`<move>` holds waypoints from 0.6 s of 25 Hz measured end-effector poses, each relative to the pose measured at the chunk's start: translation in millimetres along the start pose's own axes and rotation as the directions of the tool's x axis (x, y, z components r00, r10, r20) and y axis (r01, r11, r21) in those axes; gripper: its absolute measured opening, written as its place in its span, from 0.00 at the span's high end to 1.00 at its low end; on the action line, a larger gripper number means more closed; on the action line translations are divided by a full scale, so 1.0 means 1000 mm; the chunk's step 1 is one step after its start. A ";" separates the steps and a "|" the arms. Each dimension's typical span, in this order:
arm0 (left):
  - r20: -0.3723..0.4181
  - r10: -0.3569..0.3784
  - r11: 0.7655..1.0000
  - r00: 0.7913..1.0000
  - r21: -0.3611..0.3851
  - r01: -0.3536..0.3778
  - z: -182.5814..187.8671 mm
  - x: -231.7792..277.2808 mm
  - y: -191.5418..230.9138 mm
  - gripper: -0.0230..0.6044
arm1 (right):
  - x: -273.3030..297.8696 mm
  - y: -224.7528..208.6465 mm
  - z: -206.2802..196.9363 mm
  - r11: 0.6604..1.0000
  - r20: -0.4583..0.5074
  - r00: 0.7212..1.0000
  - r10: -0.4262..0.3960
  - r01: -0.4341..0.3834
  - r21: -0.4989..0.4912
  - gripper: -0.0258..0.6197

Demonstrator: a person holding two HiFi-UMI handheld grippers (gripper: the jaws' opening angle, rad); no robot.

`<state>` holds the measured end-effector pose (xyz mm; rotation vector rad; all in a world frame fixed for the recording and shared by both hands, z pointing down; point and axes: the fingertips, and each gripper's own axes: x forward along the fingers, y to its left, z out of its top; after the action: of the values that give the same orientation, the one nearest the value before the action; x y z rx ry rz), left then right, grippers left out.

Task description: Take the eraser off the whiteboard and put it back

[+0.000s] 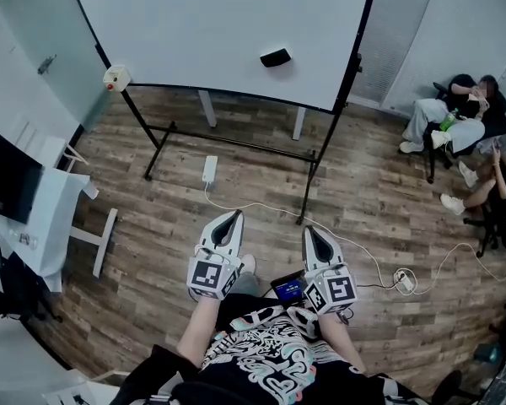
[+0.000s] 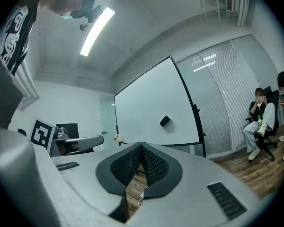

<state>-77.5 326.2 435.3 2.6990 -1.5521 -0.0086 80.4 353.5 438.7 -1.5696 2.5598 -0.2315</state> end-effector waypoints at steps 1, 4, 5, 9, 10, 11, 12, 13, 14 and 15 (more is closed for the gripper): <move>0.002 0.002 1.000 1.000 -0.002 -0.002 0.000 0.001 0.001 0.94 | 0.001 -0.001 0.001 1.000 -0.001 1.000 0.000 0.000 -0.002 0.94; 0.009 0.016 1.000 1.000 -0.016 -0.015 0.001 0.008 0.005 0.94 | 0.004 -0.006 0.001 1.000 -0.002 1.000 0.000 0.000 -0.003 0.94; 0.010 0.020 1.000 1.000 -0.017 -0.020 0.000 0.011 0.007 0.94 | 0.006 -0.008 0.000 1.000 -0.003 1.000 -0.002 0.002 -0.002 0.94; 0.007 0.023 1.000 1.000 -0.007 -0.023 -0.004 0.026 0.014 0.94 | 0.019 -0.021 -0.003 1.000 -0.007 1.000 -0.009 0.009 0.001 0.94; 0.006 0.022 1.000 1.000 -0.005 -0.022 -0.005 0.031 0.016 0.94 | 0.024 -0.024 -0.003 1.000 -0.009 1.000 -0.010 0.010 0.000 0.94; 0.005 0.022 1.000 1.000 -0.002 -0.022 -0.006 0.036 0.018 0.94 | 0.029 -0.027 -0.004 1.000 -0.011 1.000 -0.010 0.010 -0.001 0.94; 0.005 0.023 1.000 1.000 -0.001 -0.023 -0.007 0.042 0.021 0.94 | 0.034 -0.031 -0.004 1.000 -0.012 1.000 -0.009 0.009 -0.002 0.94; 0.004 0.025 1.000 1.000 -0.002 -0.025 -0.008 0.048 0.024 0.94 | 0.040 -0.034 -0.005 1.000 -0.012 1.000 -0.009 0.009 -0.002 0.94; 0.003 0.026 1.000 1.000 -0.003 -0.026 -0.009 0.055 0.028 0.94 | 0.046 -0.038 -0.005 1.000 -0.011 1.000 -0.009 0.009 -0.003 0.94; 0.003 0.027 1.000 1.000 -0.004 -0.027 -0.010 0.062 0.033 0.94 | 0.053 -0.042 -0.006 1.000 -0.009 1.000 -0.011 0.011 -0.006 0.94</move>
<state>-74.3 256.3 447.2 2.6754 -1.5877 -0.0147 92.0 287.9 450.8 -1.5892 2.5613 -0.2336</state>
